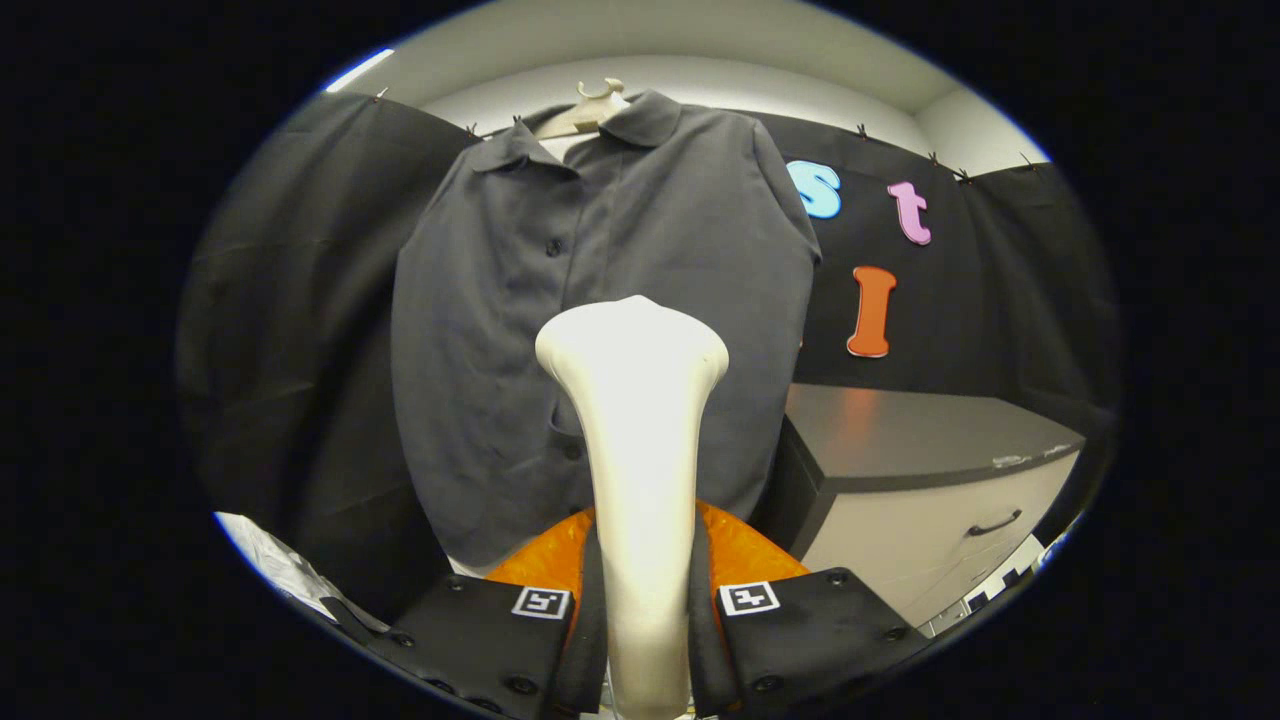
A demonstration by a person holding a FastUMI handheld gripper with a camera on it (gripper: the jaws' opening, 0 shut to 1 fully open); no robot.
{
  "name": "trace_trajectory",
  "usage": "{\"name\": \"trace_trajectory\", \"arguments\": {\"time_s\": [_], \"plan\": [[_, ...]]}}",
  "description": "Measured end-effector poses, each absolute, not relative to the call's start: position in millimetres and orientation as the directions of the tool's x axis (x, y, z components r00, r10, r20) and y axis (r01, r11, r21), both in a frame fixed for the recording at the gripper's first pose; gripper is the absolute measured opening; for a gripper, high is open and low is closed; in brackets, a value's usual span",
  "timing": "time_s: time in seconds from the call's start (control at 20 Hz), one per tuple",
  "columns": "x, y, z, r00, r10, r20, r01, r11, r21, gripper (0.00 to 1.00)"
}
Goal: Iron the clothes twice with a garment steamer, once on the left side and once on the right side.
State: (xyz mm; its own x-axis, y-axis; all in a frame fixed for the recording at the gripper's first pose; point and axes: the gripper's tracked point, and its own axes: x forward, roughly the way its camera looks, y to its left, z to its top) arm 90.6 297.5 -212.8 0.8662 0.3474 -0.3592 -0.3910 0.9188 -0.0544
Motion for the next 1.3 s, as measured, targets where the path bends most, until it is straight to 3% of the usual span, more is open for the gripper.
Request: {"name": "trace_trajectory", "arguments": {"time_s": [0.55,1.3], "plan": [[86,401,-98,0.844,0.513,-0.155,-0.521,0.853,-0.017,0.40],[116,505,-128,0.796,0.570,-0.203,-0.585,0.811,-0.021,0.40]]}}
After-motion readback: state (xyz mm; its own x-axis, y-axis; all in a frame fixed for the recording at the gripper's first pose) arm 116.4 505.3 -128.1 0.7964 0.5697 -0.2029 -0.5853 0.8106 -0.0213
